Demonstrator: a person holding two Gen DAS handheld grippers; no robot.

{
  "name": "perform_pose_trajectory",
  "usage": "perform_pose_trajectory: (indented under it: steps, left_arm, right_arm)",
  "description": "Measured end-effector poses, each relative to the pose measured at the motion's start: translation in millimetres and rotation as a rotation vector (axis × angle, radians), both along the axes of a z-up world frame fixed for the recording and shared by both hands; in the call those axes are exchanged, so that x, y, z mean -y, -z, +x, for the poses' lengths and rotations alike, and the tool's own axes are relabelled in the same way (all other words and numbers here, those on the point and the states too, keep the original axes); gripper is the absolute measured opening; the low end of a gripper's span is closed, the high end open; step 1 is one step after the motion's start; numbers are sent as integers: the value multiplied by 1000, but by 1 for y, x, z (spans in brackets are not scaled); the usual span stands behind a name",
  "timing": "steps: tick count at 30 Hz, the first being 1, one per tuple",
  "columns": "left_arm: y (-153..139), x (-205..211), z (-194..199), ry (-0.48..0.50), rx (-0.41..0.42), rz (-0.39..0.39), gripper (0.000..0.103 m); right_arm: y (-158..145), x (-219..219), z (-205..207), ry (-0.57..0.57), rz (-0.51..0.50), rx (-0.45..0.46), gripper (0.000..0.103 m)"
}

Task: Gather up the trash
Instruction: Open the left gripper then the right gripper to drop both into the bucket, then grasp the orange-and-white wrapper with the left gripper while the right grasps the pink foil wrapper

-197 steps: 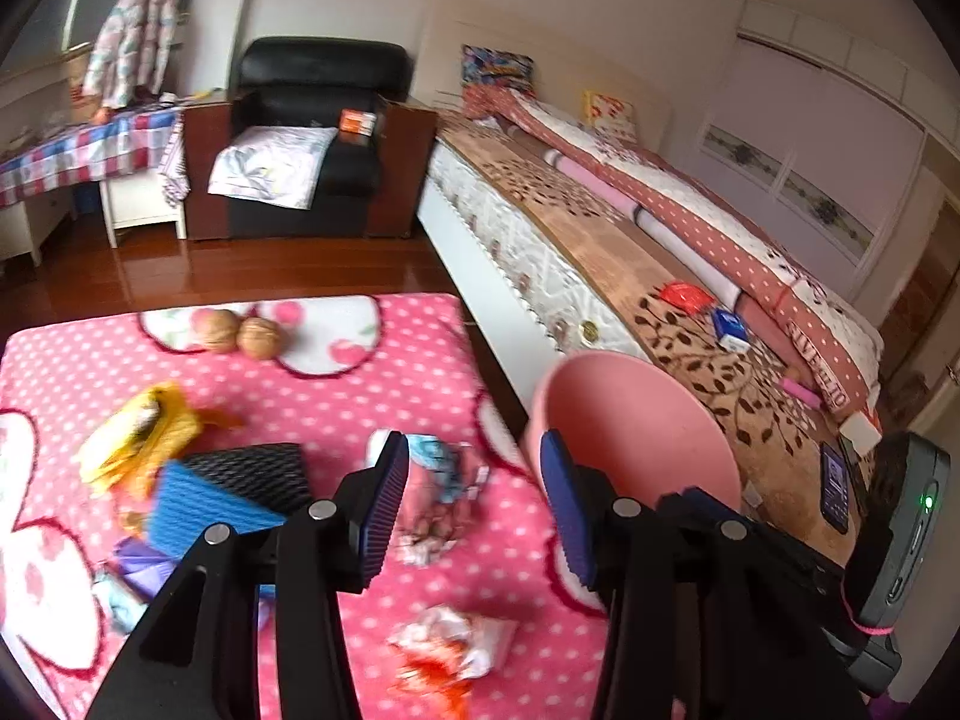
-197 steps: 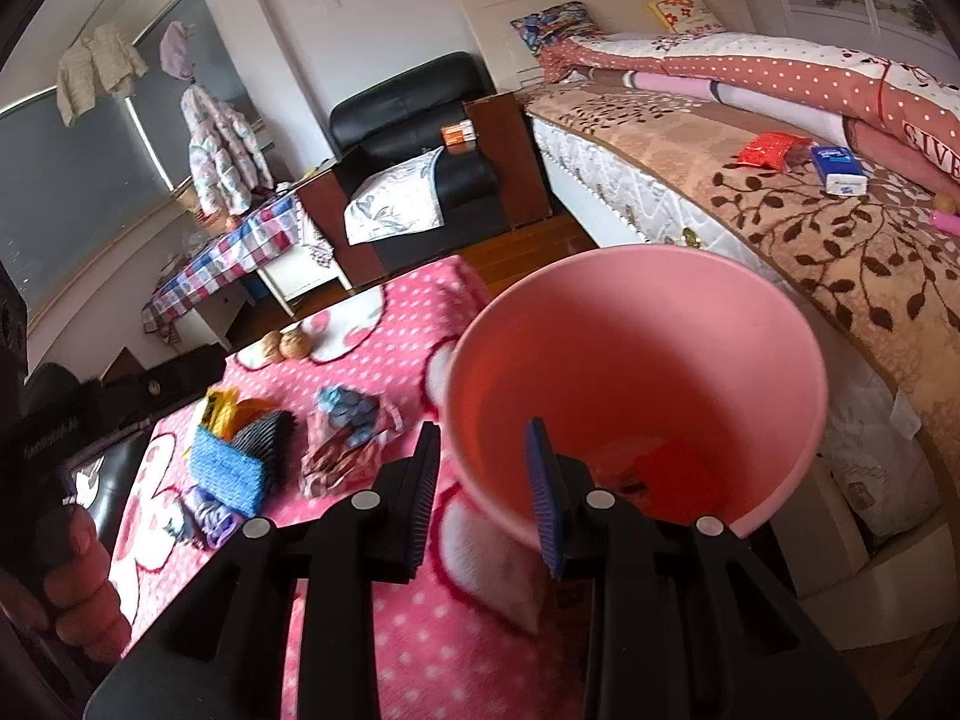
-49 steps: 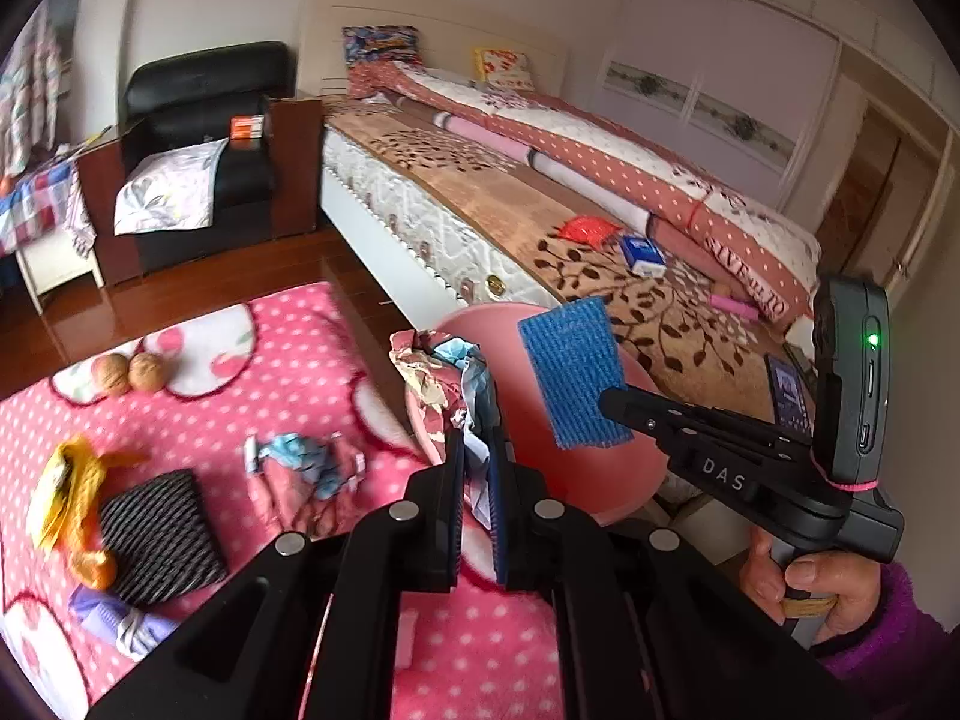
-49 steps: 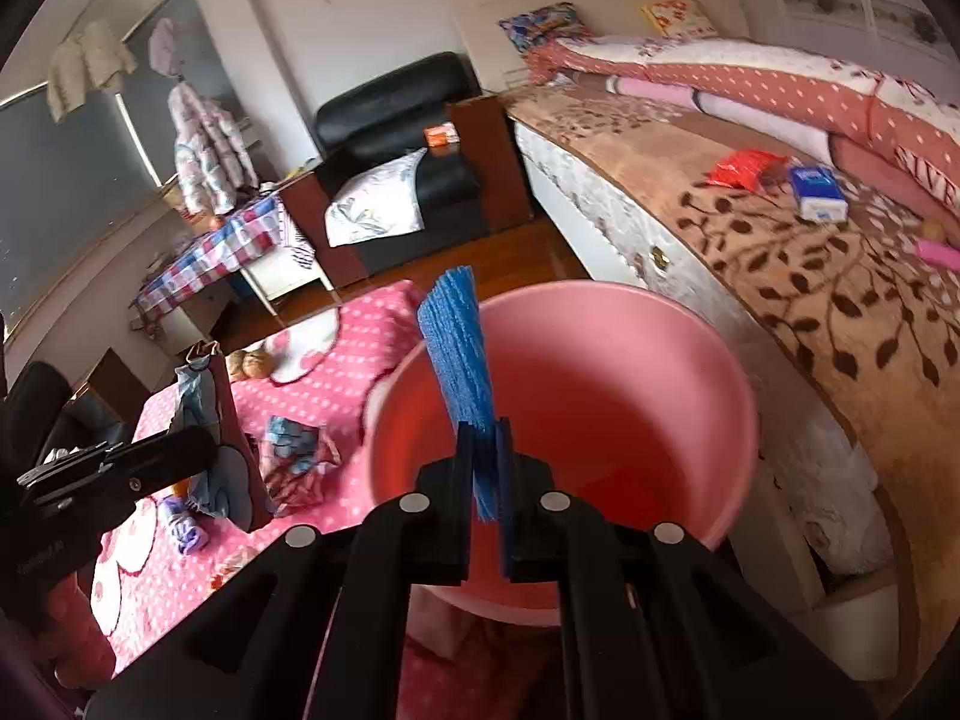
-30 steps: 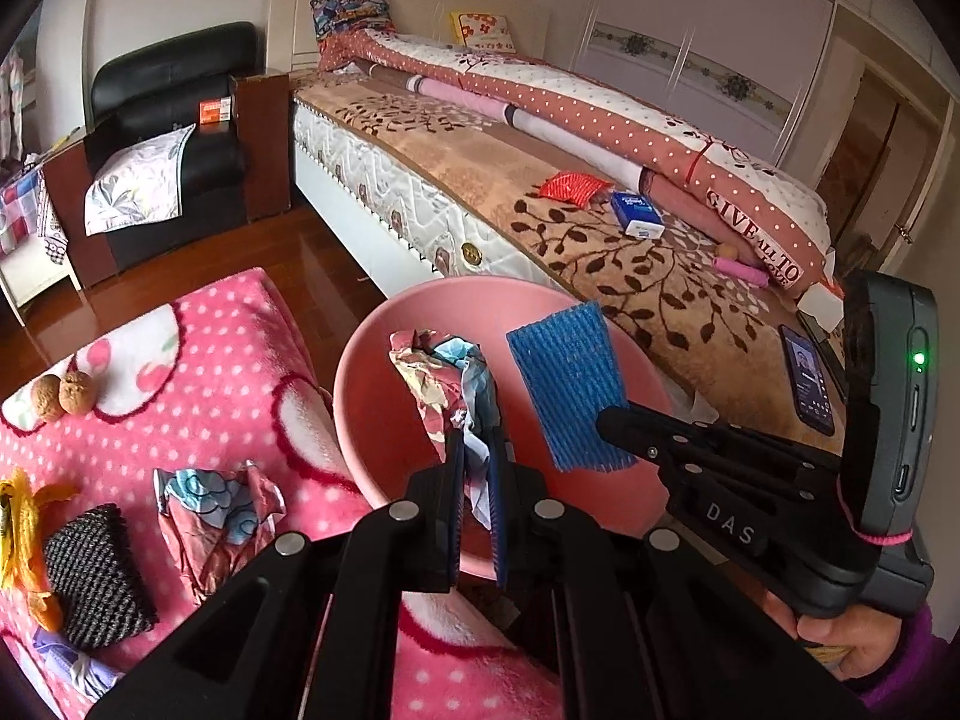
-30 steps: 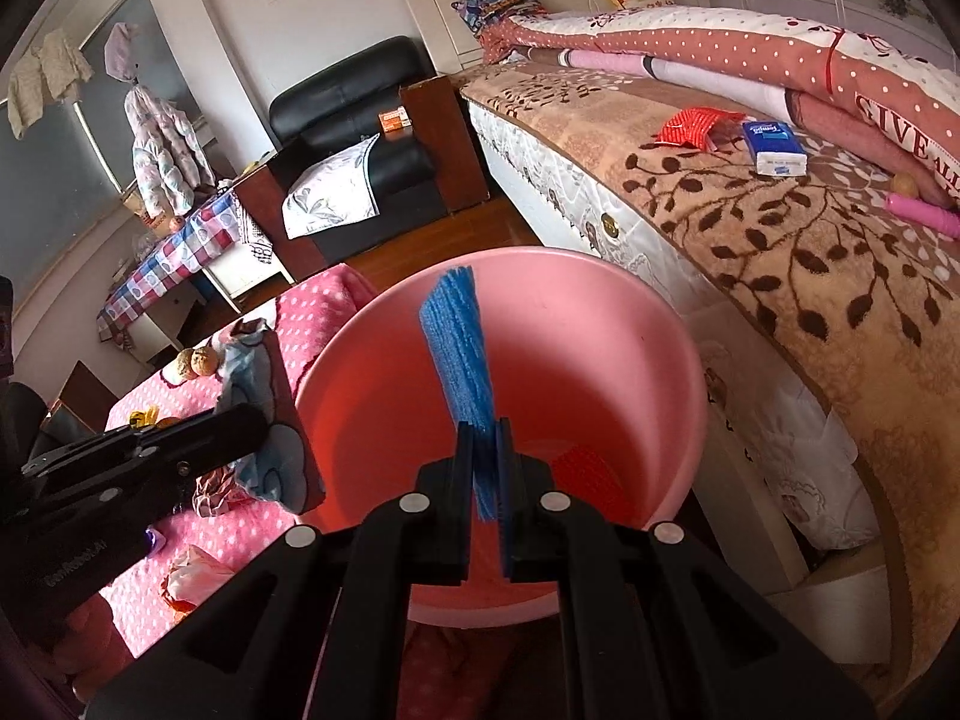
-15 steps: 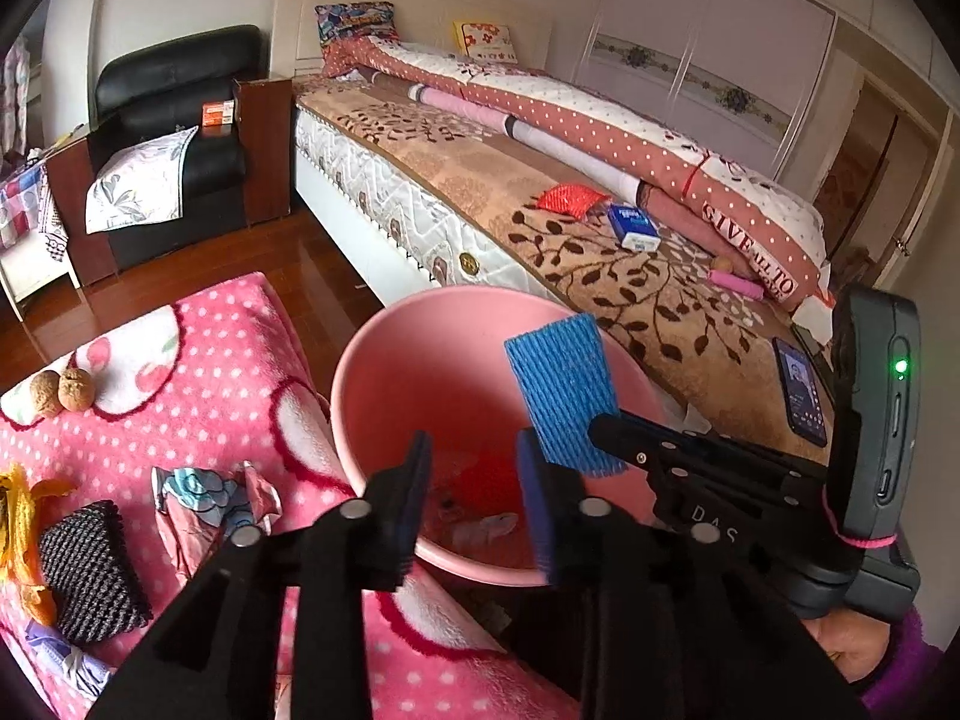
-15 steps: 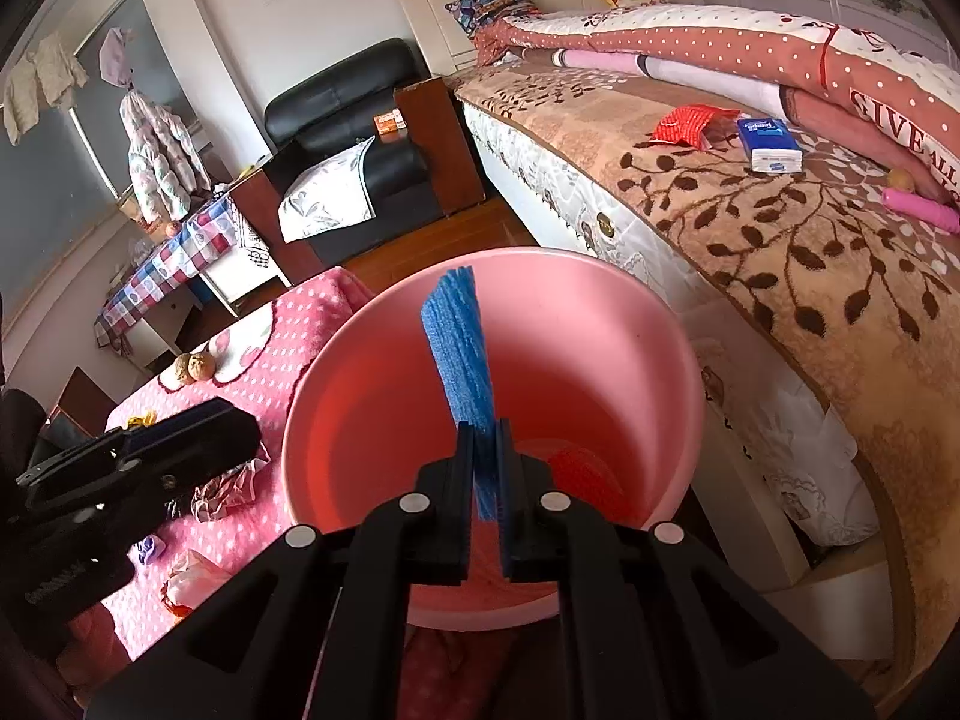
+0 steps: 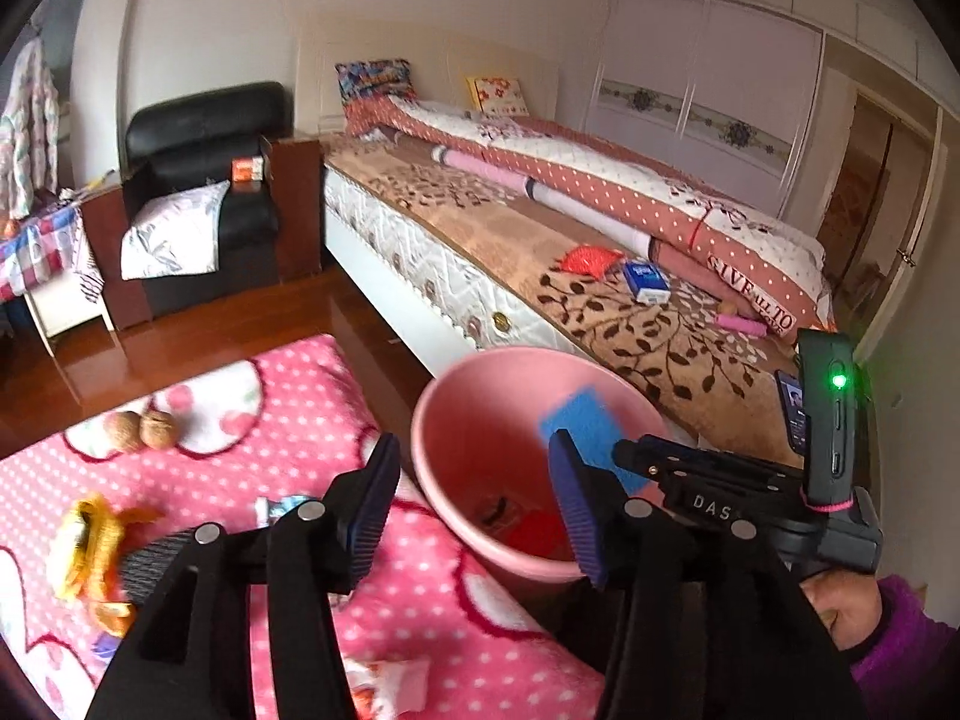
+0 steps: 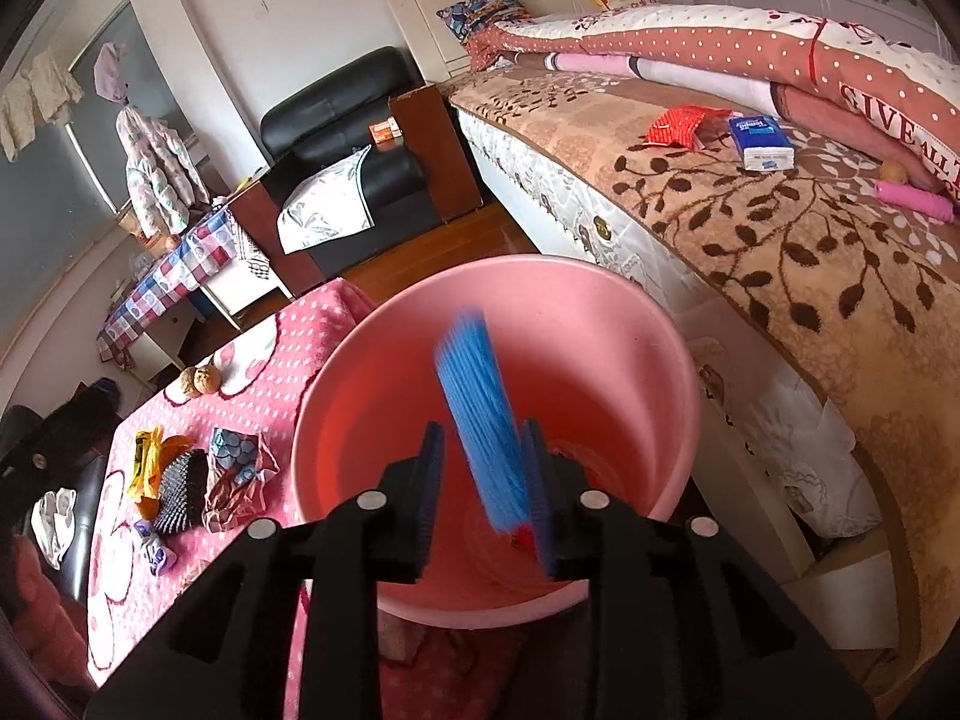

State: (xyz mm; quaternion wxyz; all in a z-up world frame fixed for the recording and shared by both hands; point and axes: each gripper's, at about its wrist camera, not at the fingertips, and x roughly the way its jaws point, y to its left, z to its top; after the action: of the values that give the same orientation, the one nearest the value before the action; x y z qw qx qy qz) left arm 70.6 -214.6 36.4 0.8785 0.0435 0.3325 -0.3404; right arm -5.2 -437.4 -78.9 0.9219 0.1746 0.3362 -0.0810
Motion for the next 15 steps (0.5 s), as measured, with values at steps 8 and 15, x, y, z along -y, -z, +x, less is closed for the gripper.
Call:
perform_pose_trajectory:
  steps: [8, 15]
  left_arm:
    - [-7, -58, -4, -86, 28, -2, 51]
    - [19, -93, -13, -104, -53, 29, 51]
  right_arm:
    - [-4, -14, -1, -21, -16, 2, 28]
    - [-4, -30, 1, -63, -22, 2, 28]
